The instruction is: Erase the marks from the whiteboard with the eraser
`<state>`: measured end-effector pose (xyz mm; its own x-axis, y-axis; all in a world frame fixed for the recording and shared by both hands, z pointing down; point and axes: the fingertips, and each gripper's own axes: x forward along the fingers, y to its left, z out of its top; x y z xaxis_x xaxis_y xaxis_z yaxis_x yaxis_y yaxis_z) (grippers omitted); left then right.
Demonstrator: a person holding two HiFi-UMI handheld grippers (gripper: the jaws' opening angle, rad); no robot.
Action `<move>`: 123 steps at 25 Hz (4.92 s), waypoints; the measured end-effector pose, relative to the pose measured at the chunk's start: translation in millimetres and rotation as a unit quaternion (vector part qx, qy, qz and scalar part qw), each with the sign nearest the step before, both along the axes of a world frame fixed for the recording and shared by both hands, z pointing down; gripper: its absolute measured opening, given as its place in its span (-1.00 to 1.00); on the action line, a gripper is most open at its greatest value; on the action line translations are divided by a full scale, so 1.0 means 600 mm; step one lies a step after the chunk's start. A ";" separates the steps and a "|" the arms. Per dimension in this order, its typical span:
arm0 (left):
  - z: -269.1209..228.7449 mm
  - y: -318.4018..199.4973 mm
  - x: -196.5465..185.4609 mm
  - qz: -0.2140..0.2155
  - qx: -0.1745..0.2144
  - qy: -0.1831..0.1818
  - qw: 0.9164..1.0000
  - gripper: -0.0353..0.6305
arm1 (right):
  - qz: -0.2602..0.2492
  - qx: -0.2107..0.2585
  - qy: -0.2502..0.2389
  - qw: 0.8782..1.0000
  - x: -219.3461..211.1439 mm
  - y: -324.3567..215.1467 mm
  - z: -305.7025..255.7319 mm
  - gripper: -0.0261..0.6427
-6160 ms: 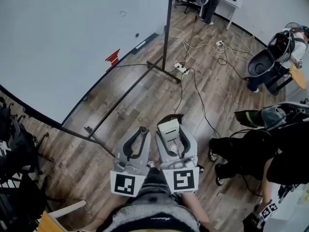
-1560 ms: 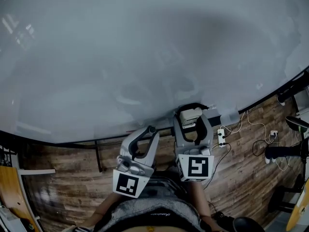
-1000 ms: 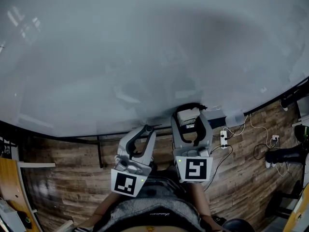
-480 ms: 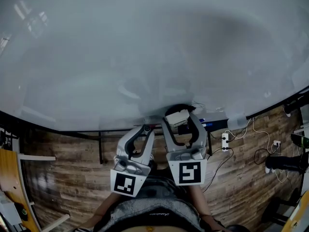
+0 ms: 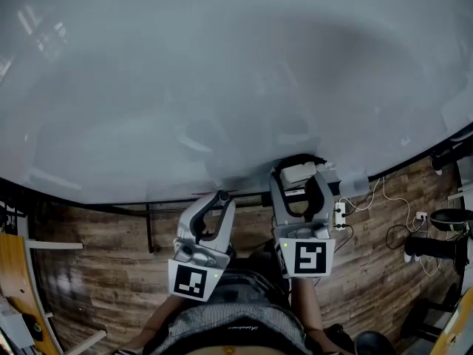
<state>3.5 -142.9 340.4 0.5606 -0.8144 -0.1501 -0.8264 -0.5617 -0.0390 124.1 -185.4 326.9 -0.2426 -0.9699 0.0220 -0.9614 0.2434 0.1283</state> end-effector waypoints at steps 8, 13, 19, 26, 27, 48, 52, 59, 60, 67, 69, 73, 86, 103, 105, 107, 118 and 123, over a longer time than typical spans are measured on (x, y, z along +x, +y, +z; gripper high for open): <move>0.002 -0.006 0.016 0.007 -0.002 -0.001 1.000 -0.66 | 0.017 0.013 -0.003 1.000 0.031 -0.003 0.001 -0.15; 0.007 -0.008 0.007 0.004 -0.007 -0.003 1.000 -0.66 | 0.031 0.012 0.003 0.999 0.028 -0.004 0.003 -0.15; 0.014 0.005 -0.037 0.001 -0.006 -0.002 1.000 -0.66 | 0.011 0.018 0.016 1.000 -0.047 0.005 0.000 -0.15; 0.021 0.011 -0.058 -0.022 -0.018 -0.011 1.000 -0.66 | -0.041 0.030 0.047 0.998 -0.126 0.010 -0.004 -0.15; 0.022 0.010 -0.054 -0.027 -0.018 -0.012 0.999 -0.66 | -0.046 0.024 0.048 0.997 -0.126 0.010 0.000 -0.15; 0.013 0.008 -0.060 0.005 -0.011 0.002 1.000 -0.66 | -0.006 0.030 0.003 1.000 -0.064 0.008 -0.012 -0.15; 0.005 -0.008 0.035 0.023 -0.009 0.000 1.000 -0.66 | 0.023 0.021 -0.017 0.999 0.059 -0.007 -0.008 -0.15; 0.008 -0.014 0.056 0.036 -0.011 -0.005 0.999 -0.66 | 0.035 -0.004 -0.039 0.999 0.099 -0.011 0.005 -0.15; 0.009 -0.014 0.055 0.036 -0.011 -0.006 0.999 -0.66 | 0.037 -0.006 -0.037 0.999 0.098 -0.012 0.005 -0.15; 0.017 -0.011 0.020 0.029 -0.013 -0.008 0.999 -0.66 | 0.045 -0.025 -0.025 0.998 0.067 -0.015 0.025 -0.16; 0.018 -0.007 0.015 0.028 -0.014 -0.010 0.999 -0.66 | 0.043 -0.036 -0.029 0.998 0.061 -0.014 0.043 -0.16; 0.020 0.003 0.002 0.026 -0.014 -0.016 0.999 -0.66 | 0.041 -0.068 -0.038 0.996 0.047 -0.012 0.098 -0.16; 0.033 0.015 -0.028 0.027 -0.022 -0.011 0.999 -0.66 | 0.032 -0.056 -0.003 0.998 0.010 -0.010 0.057 -0.16; 0.037 0.013 -0.056 0.022 -0.030 0.004 0.999 -0.66 | 0.022 -0.002 0.065 0.998 -0.070 0.000 -0.049 -0.15; 0.037 0.014 -0.065 0.017 -0.031 0.003 0.999 -0.66 | 0.009 0.011 0.063 0.998 -0.091 0.002 -0.057 -0.15; 0.038 0.014 -0.078 0.009 -0.031 0.002 0.999 -0.66 | -0.009 0.025 0.054 0.998 -0.119 0.005 -0.064 -0.15; 0.040 0.016 -0.116 -0.024 -0.031 0.002 0.999 -0.66 | -0.053 0.056 0.053 0.996 -0.166 0.014 -0.065 -0.15; 0.035 0.017 -0.099 -0.017 -0.024 0.003 1.000 -0.66 | -0.027 0.038 0.042 0.998 -0.113 0.008 -0.044 -0.15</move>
